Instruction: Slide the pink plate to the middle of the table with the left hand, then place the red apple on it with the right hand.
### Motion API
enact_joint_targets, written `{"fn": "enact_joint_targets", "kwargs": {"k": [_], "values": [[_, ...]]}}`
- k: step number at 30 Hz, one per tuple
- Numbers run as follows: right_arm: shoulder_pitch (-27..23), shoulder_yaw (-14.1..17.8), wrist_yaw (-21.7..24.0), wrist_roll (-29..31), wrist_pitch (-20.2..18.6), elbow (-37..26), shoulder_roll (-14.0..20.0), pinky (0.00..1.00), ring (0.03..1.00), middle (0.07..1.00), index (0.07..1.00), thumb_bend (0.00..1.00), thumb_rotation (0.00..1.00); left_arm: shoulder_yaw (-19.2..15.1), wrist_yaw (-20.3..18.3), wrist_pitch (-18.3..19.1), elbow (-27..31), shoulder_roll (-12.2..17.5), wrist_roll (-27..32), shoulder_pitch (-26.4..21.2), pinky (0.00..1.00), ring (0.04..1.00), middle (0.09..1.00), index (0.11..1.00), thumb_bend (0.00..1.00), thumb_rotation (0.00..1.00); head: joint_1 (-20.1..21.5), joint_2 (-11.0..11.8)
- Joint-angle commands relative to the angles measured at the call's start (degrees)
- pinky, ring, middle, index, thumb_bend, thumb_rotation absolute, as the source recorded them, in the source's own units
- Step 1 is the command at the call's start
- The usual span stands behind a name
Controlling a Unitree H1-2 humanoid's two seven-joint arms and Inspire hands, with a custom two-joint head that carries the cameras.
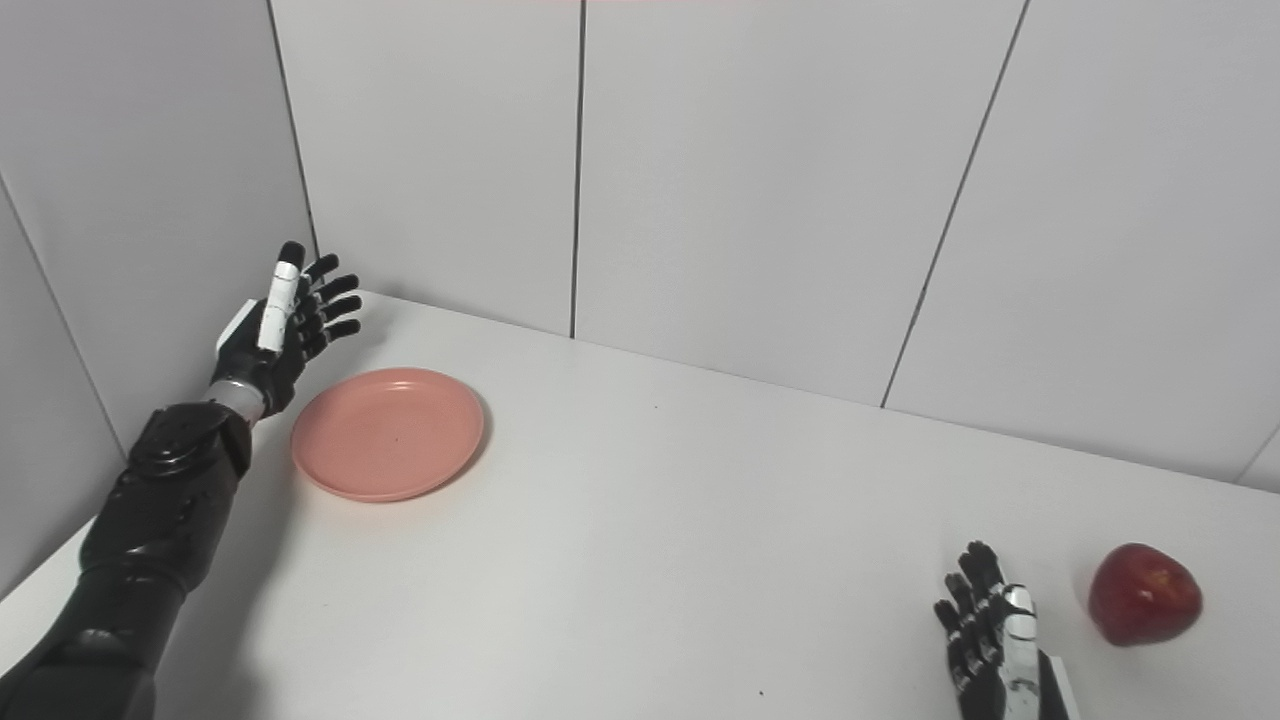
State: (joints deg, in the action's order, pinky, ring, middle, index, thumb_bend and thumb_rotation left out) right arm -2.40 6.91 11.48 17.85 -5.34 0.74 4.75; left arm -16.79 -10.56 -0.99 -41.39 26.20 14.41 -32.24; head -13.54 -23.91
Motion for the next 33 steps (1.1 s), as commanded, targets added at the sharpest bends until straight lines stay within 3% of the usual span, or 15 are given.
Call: {"fn": "enact_joint_targets", "kwargs": {"k": [1, 8, 18, 23, 33], "values": [[2.13, -0.30, 0.59, 0.80, 0.73, 2.50, -0.74, 1.00, 1.000, 0.994, 0.967, 0.75, 0.97, -0.44, -1.22, -3.70, 0.09, 2.74, 0.55, -4.36, 0.85, 0.896, 0.901, 0.930, 0.93, 0.99, 0.04, -0.04], [2.13, -0.48, 0.59, 0.61, 0.53, 2.31, -0.65, 1.00, 1.000, 0.997, 0.972, 0.75, 0.97, -0.75, -2.56, -6.41, -4.27, 3.20, 1.45, -5.21, 0.84, 0.886, 0.892, 0.939, 0.94, 0.99, 0.08, -0.15], [2.25, -0.51, 0.75, 0.79, 0.37, 2.14, -0.47, 1.00, 1.000, 0.997, 0.973, 0.75, 0.96, -2.73, -6.46, -13.54, -13.79, 2.90, 4.87, -6.23, 0.86, 0.870, 0.871, 0.931, 0.92, 0.94, 0.15, -0.60], [2.23, -0.55, 0.77, 0.74, 0.27, 2.09, -0.36, 1.00, 1.000, 0.999, 0.972, 0.76, 0.95, -3.71, -7.95, -14.02, -16.19, 2.35, 6.60, -6.41, 0.92, 0.900, 0.909, 0.945, 0.92, 0.94, 0.11, -0.72], [2.25, -0.37, 0.51, 0.88, 0.05, 1.95, -0.43, 1.00, 1.000, 0.997, 0.965, 0.75, 0.95, -4.10, -8.69, -14.21, -19.67, 2.07, 7.61, -5.93, 0.94, 0.937, 0.948, 0.960, 0.89, 0.96, 0.20, -0.95]]}}
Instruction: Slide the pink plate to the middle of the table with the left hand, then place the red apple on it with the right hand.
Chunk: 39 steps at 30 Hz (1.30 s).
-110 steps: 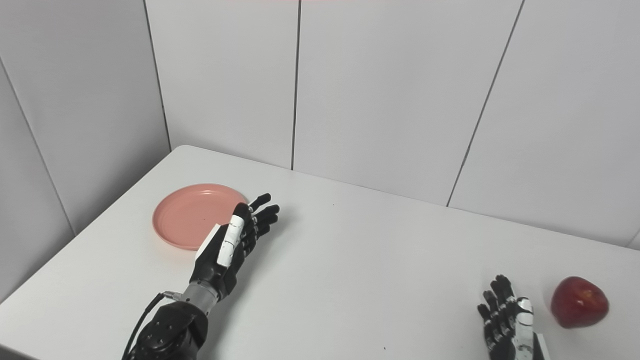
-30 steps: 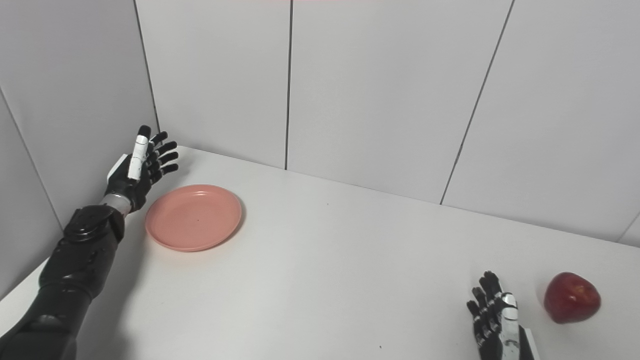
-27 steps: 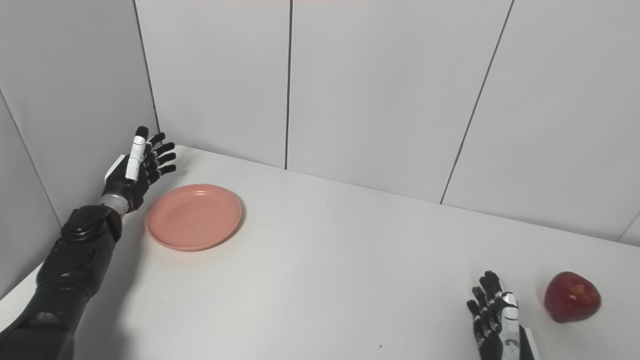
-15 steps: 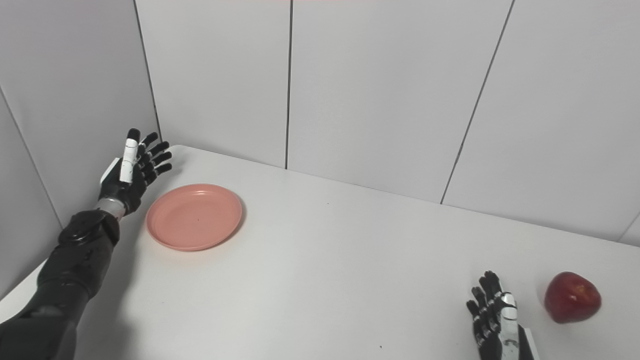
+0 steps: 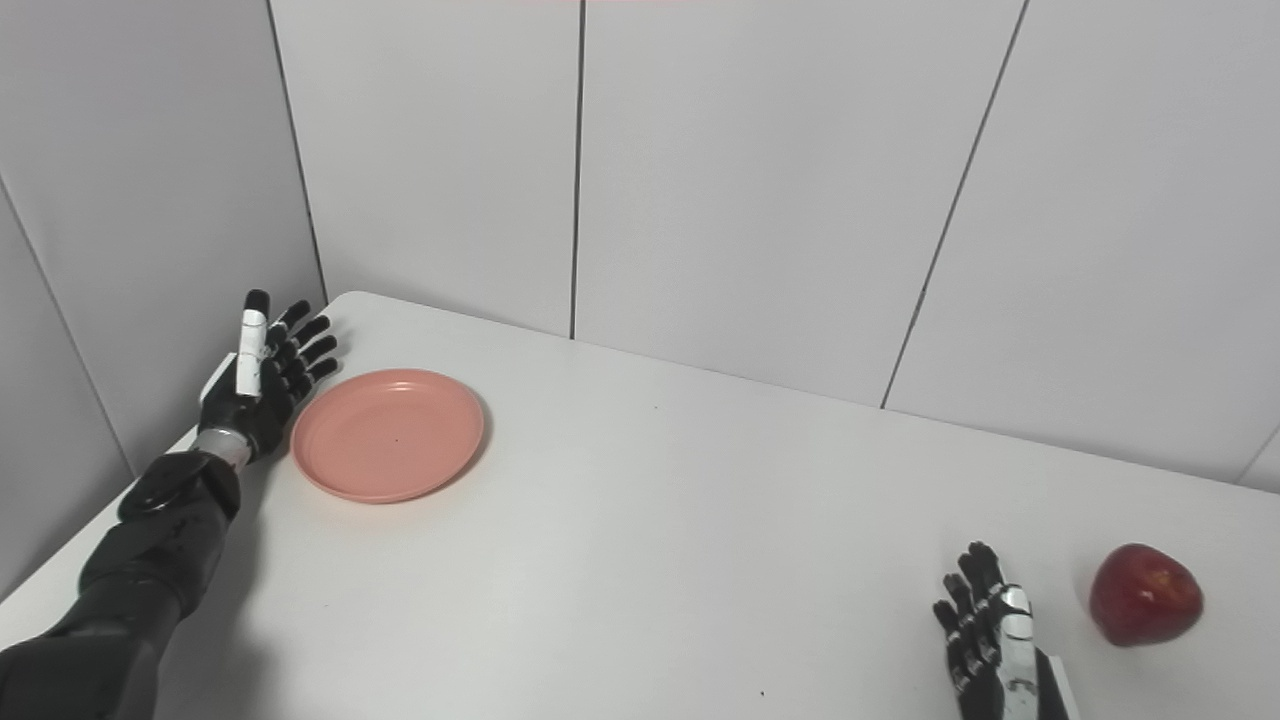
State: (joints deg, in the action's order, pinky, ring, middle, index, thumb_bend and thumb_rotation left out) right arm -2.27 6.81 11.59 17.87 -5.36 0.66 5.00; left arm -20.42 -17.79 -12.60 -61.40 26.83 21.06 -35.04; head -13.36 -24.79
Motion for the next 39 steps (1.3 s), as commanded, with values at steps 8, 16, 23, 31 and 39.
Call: {"fn": "enact_joint_targets", "kwargs": {"k": [8, 16, 23, 31, 39], "values": [[2.16, -0.28, 0.34, 0.80, -0.02, 1.83, -0.68, 1.00, 1.000, 0.995, 0.971, 0.75, 0.95, 0.09, -0.28, -3.33, 0.46, 1.06, 0.05, -2.30, 0.90, 0.921, 0.904, 0.921, 0.89, 0.95, 0.02, -0.07], [2.25, -0.20, 0.43, 1.08, -0.05, 1.54, -0.72, 1.00, 1.000, 0.993, 0.970, 0.75, 0.94, 0.20, -1.82, -3.55, -1.30, 0.69, 0.42, -1.97, 0.88, 0.886, 0.896, 0.942, 0.88, 0.94, 0.18, -0.44], [2.26, -0.21, 0.14, 0.94, -0.33, 1.19, -0.81, 1.00, 1.000, 0.988, 0.960, 0.76, 0.93, 0.75, -1.19, -2.32, 1.17, -0.14, -0.11, -0.91, 0.86, 0.889, 0.906, 0.957, 0.87, 0.95, 0.22, -0.52], [2.24, -0.28, 0.24, 0.97, -0.34, 1.11, -0.76, 1.00, 1.000, 0.988, 0.962, 0.76, 0.93, 0.82, -2.15, -0.25, 4.86, -1.27, 0.70, 0.78, 0.89, 0.916, 0.931, 0.967, 0.90, 0.92, 0.32, -0.74], [2.31, -0.35, 0.13, 0.90, -0.49, 0.84, -0.80, 1.00, 1.000, 0.988, 0.960, 0.75, 0.92, 1.14, -1.54, 2.20, 9.68, -2.79, 0.60, 2.72, 0.88, 0.911, 0.918, 0.955, 0.91, 0.92, 0.38, -0.87]]}}
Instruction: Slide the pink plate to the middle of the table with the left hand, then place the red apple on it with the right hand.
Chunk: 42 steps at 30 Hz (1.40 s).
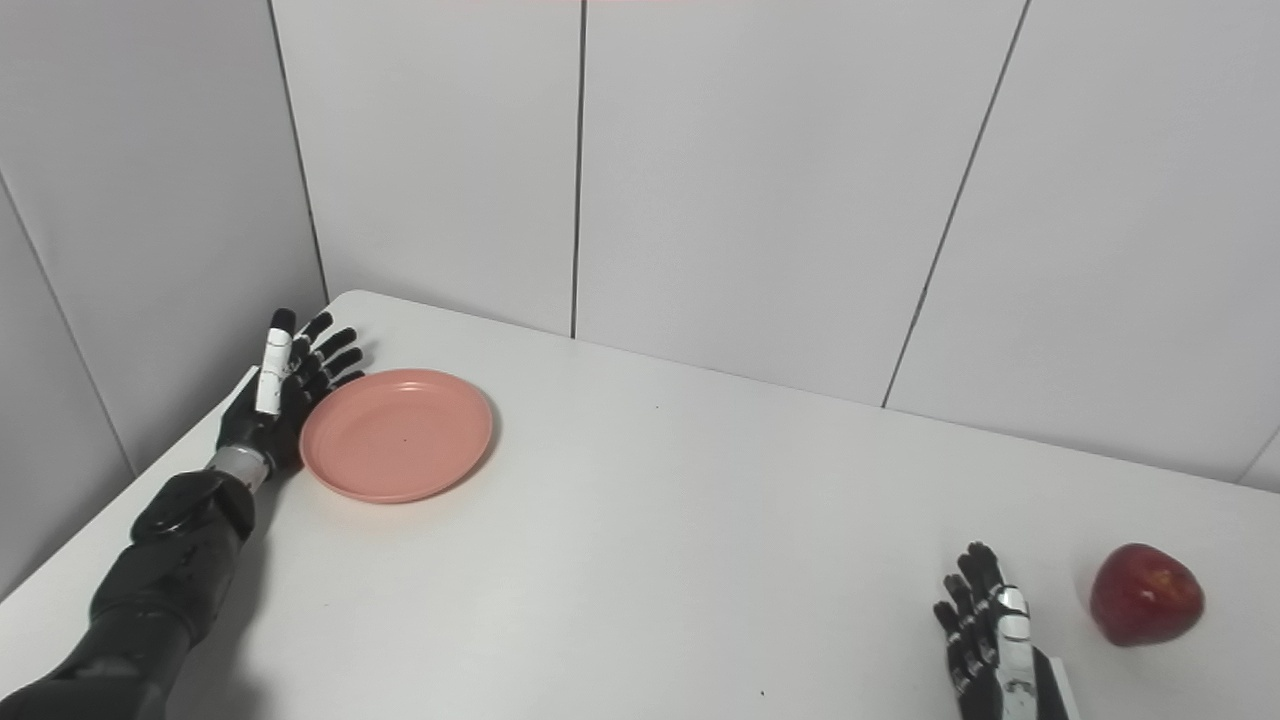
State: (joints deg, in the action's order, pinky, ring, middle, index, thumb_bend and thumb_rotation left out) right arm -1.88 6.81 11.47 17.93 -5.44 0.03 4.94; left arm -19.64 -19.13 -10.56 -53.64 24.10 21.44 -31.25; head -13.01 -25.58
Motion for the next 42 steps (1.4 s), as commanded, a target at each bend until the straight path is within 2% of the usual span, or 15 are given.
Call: {"fn": "enact_joint_targets", "kwargs": {"k": [1, 4, 11, 18, 30, 36, 42], "values": [[1.91, -0.39, 0.23, 0.82, -0.47, 1.44, -0.74, 1.00, 1.000, 0.988, 0.960, 0.75, 0.92, 0.56, 0.20, 0.39, 2.42, -0.26, -0.07, -0.89, 0.87, 0.904, 0.913, 0.951, 0.91, 0.92, 0.11, -0.09], [1.86, -0.47, 0.22, 0.71, -0.44, 1.49, -0.75, 1.00, 1.000, 0.989, 0.964, 0.75, 0.92, 0.90, 1.40, 1.48, 4.15, -1.05, -0.56, -0.39, 0.85, 0.879, 0.893, 0.936, 0.94, 0.91, 0.15, -0.07], [1.88, -0.51, 0.10, 0.74, -0.48, 1.46, -0.91, 1.00, 0.996, 0.983, 0.955, 0.76, 0.89, 1.89, 3.11, 4.45, 8.49, -2.49, -1.18, 0.88, 0.81, 0.864, 0.869, 0.912, 0.91, 0.91, 0.29, -0.17], [1.89, -0.59, 0.04, 0.64, -0.41, 1.36, -0.93, 1.00, 0.990, 0.980, 0.949, 0.76, 0.89, 3.50, 4.30, 5.74, 11.16, -3.48, -2.06, 2.10, 0.81, 0.881, 0.893, 0.921, 0.87, 0.95, 0.38, -0.21], [1.88, -0.86, 0.16, 0.30, -0.10, 1.50, -0.78, 1.00, 0.984, 0.975, 0.957, 0.76, 0.88, 4.52, 5.45, 5.37, 11.43, -4.95, -2.92, 2.01, 0.80, 0.866, 0.890, 0.944, 0.84, 0.96, 0.52, -0.30], [1.92, -0.89, 0.08, 0.39, -0.10, 1.38, -0.95, 1.00, 0.975, 0.967, 0.950, 0.76, 0.87, 4.86, 7.08, 4.81, 10.49, -5.86, -3.85, 1.58, 0.83, 0.866, 0.889, 0.927, 0.88, 0.92, 0.62, -0.45], [1.88, -0.97, -0.02, 0.26, -0.07, 1.34, -1.08, 1.00, 0.974, 0.966, 0.950, 0.76, 0.86, 5.34, 8.55, 5.33, 10.68, -6.89, -4.10, 1.37, 0.86, 0.869, 0.899, 0.930, 0.84, 0.93, 0.64, -0.43]]}}
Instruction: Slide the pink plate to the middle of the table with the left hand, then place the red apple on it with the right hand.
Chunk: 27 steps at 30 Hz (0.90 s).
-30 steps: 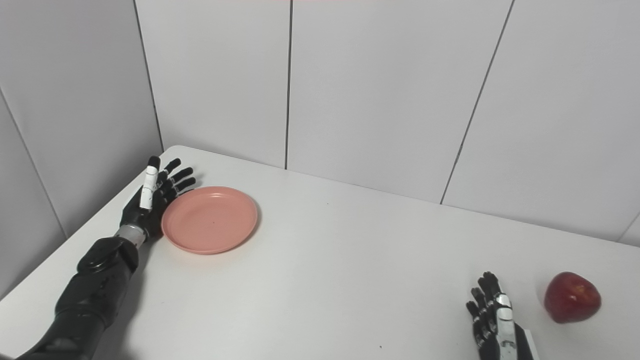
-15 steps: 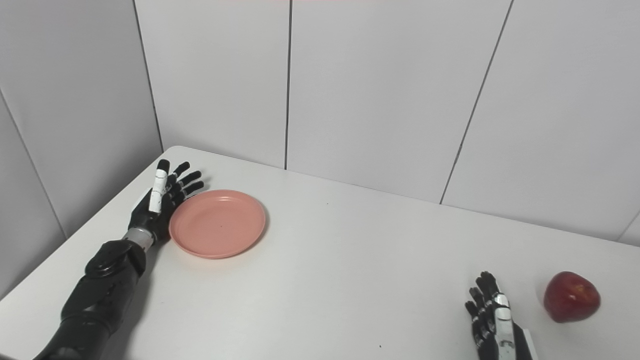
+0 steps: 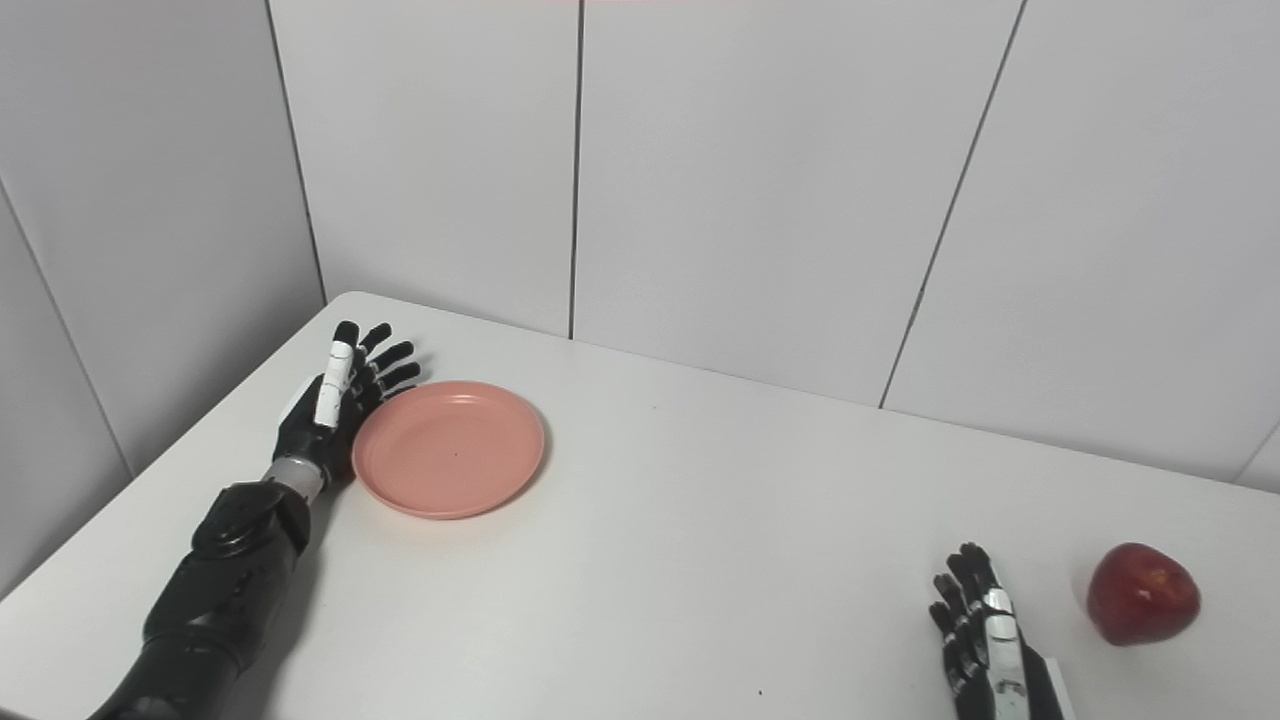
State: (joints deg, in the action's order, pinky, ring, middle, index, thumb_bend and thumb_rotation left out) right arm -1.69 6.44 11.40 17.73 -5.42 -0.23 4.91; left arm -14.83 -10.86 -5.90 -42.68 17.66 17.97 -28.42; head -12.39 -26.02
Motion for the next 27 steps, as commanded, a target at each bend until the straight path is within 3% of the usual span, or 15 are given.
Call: {"fn": "enact_joint_targets", "kwargs": {"k": [1, 10, 27], "values": [[1.67, -0.61, 0.10, 0.46, 0.00, 1.66, -1.06, 1.00, 0.975, 0.967, 0.951, 0.76, 0.86, 0.59, 0.29, 0.76, -0.34, -0.57, -0.58, -1.51, 0.87, 0.873, 0.902, 0.934, 0.83, 0.94, 0.05, -0.01], [1.58, -0.69, 0.13, 0.51, 0.00, 1.73, -1.13, 1.00, 0.977, 0.967, 0.950, 0.76, 0.85, 1.64, 0.50, -0.20, -2.08, -1.36, -0.94, -2.09, 0.80, 0.865, 0.890, 0.928, 0.85, 0.93, 0.16, -0.13], [1.75, -1.07, 0.01, 0.07, 0.01, 1.18, -1.36, 1.00, 0.978, 0.967, 0.951, 0.76, 0.83, 4.17, 0.96, 1.88, -3.25, -1.28, -3.74, -2.31, 0.81, 0.868, 0.892, 0.938, 0.80, 0.94, 0.55, -0.40]]}}
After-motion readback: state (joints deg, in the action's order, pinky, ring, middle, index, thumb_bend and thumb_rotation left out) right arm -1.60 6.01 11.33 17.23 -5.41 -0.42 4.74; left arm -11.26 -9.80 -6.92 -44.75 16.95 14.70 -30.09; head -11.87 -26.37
